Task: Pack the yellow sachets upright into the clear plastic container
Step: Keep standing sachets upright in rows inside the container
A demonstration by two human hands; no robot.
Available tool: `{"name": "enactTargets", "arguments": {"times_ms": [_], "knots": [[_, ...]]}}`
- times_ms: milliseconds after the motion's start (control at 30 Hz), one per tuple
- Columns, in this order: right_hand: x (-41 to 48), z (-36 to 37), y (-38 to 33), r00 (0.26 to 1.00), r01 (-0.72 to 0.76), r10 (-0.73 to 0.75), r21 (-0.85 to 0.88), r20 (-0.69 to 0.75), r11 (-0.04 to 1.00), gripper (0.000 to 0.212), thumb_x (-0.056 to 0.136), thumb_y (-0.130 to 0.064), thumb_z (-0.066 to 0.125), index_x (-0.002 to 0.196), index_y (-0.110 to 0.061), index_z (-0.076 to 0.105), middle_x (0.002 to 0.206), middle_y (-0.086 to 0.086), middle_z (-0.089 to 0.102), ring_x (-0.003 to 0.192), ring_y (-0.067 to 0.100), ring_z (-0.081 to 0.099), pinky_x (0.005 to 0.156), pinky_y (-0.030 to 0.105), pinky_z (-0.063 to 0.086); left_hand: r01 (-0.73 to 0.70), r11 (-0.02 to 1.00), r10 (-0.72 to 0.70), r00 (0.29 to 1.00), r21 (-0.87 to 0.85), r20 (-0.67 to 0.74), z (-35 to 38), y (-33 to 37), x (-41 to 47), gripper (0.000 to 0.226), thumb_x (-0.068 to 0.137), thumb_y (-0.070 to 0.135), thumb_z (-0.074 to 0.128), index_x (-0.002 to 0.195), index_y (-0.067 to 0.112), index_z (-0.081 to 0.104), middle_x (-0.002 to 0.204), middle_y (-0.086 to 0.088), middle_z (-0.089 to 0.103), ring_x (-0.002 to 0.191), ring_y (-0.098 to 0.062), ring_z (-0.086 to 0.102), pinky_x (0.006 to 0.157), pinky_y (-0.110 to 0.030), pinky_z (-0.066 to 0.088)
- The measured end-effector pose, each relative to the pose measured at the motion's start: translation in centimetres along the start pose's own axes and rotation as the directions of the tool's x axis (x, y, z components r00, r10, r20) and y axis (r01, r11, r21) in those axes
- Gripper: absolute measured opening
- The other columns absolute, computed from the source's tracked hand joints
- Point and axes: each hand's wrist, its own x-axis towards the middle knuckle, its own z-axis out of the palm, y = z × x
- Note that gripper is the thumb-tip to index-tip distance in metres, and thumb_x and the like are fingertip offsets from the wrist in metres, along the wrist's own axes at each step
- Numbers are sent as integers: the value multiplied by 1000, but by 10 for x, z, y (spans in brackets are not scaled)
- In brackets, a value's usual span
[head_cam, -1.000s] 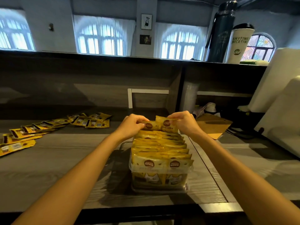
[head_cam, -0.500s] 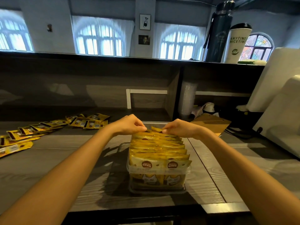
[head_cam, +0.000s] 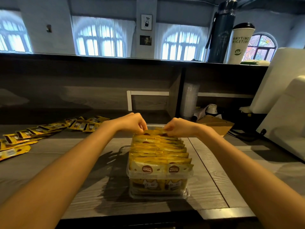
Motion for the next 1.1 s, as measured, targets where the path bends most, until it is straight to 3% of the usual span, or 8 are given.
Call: {"name": "enactTargets", "arguments": {"times_ms": [133,533,667,800,867,933,1033,1100], "knots": [[0,6,3,1000,11,-11,10,-5,1000,26,95,-14,49,114,-4,62,98,2,59,95,13,55,90,28,45,40,999,-41,997,17,61,4,-3,6,24,90,13,57,111,9,66,107,-10,65,93,-12,56,81,-24,47],[-10,8,-1,997,-78,81,231,-3,970,24,96,-15,45,111,-9,63,96,-2,60,102,16,53,93,30,40,58,998,-55,985,-12,165,4,4,-7,24,97,16,44,111,10,62,104,-4,58,101,-15,54,90,-30,43],[-13,12,-6,993,-116,116,229,14,966,28,99,-14,37,110,-5,61,103,8,59,103,21,53,100,39,39,128,987,-106,974,-101,200,5,7,-13,23,98,20,39,88,12,58,92,-8,53,90,-19,49,86,-34,40],[-17,15,-12,990,-140,141,188,4,972,35,101,-21,31,82,-11,59,85,5,54,85,14,50,89,36,38,132,984,-109,977,-120,182,11,9,-20,21,93,20,38,90,6,54,87,-9,49,84,-21,44,77,-32,37],[-18,18,-16,989,-146,150,188,-9,971,38,100,-24,31,99,-1,62,101,17,60,92,21,53,94,40,41,109,989,-92,983,-101,157,15,10,-22,25,94,20,35,97,4,54,92,-10,49,86,-22,44,78,-33,38],[-19,20,-18,985,-166,172,212,-13,963,42,100,-27,33,116,3,57,113,23,59,101,29,56,99,42,41,107,991,-98,988,-78,117,18,13,-25,23,97,19,31,86,9,49,85,-7,46,81,-19,41,72,-29,35],[-19,20,-20,982,-175,184,190,-31,966,42,100,-26,32,116,4,56,90,11,54,87,21,53,80,28,40,94,994,-91,995,-63,52,20,16,-27,29,98,18,29,78,11,48,81,-7,48,77,-19,44,69,-30,37],[-20,19,-23,983,-166,176,173,-45,971,41,101,-26,30,119,1,55,93,8,56,88,17,54,80,25,41,81,995,-80,996,-60,27,21,16,-27,34,98,18,29,95,1,59,100,-17,58,93,-30,54,83,-40,44]]}}
